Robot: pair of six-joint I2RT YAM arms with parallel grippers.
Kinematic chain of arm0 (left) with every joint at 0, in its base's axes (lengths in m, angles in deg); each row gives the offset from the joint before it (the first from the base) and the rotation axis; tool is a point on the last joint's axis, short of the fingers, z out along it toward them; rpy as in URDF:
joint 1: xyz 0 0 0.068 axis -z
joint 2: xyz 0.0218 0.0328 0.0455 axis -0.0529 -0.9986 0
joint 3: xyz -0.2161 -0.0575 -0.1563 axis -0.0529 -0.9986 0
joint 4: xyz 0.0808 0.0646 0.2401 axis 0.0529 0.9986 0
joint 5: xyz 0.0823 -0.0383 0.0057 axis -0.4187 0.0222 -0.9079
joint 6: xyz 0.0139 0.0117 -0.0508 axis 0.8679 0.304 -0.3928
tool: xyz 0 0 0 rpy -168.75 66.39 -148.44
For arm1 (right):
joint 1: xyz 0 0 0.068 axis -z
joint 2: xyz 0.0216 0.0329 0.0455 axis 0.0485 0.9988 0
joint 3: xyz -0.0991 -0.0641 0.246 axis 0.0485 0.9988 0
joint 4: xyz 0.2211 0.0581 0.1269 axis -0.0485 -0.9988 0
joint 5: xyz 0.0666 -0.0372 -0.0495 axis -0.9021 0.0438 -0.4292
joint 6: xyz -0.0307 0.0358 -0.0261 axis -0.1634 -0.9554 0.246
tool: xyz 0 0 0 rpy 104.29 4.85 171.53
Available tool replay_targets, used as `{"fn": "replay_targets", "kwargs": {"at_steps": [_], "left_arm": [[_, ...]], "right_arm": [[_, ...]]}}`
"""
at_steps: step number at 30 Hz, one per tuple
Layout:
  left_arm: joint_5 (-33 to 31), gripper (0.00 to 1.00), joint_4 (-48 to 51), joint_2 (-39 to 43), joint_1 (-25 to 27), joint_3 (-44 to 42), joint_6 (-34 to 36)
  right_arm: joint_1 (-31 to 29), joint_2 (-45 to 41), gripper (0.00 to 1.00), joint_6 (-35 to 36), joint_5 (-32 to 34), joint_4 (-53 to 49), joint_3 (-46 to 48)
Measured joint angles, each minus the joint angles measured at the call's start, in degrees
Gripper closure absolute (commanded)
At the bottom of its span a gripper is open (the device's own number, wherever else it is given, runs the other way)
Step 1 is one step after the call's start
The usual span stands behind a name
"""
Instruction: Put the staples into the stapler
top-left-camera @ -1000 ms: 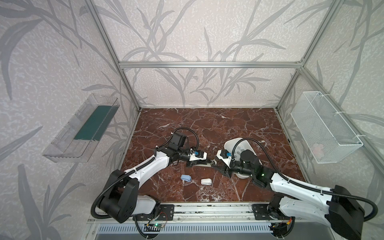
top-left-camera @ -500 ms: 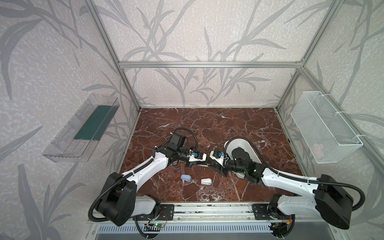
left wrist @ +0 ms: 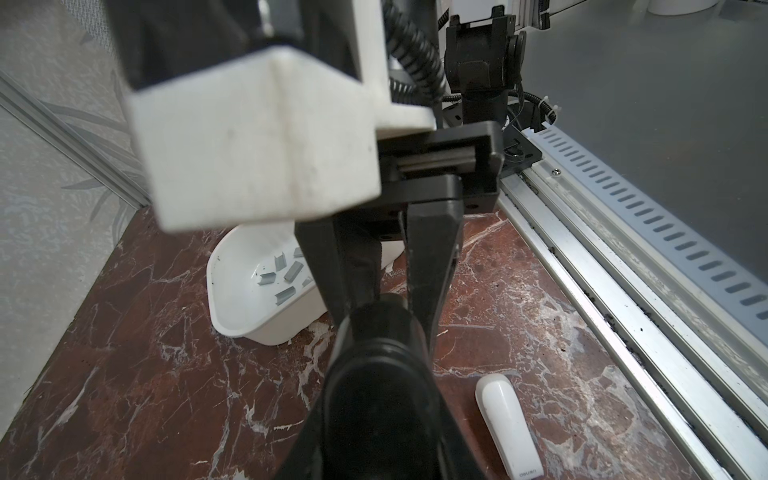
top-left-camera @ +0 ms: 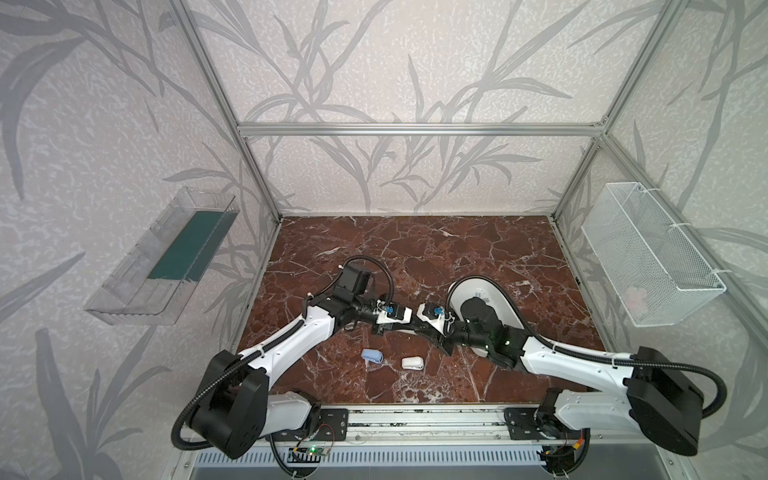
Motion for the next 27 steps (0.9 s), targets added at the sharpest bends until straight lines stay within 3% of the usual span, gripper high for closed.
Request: {"fn": "replay_targets", "kwargs": {"at_steps": [10, 18, 21, 24, 27], "left_arm": [[0.33, 1.00, -0.17, 0.55, 0.04, -0.11, 0.00], [2.80, 1.00, -1.86, 0.59, -0.07, -1.09, -1.05], [3.23, 1.00, -5.90, 0.59, -0.63, -3.15, -4.15], [2.82, 0.85, -10.45, 0.57, -0.76, -5.40, -7.50], [2.54, 0.81, -15.65, 0.02, -0.90, -7.56, -11.32]], "right_arm": [[-0.35, -1.75, 0.78, 0.24, 1.20, 0.52, 1.68], [-0.74, -5.11, 1.00, 0.83, 2.16, 0.55, 4.48], [-0.74, -5.33, 1.00, 0.59, 2.91, 0.66, 5.49], [-0.85, -5.33, 1.00, -0.35, 3.74, 1.95, 7.08], [-1.20, -5.33, 1.00, -1.57, 5.01, 3.41, 8.59]]}}
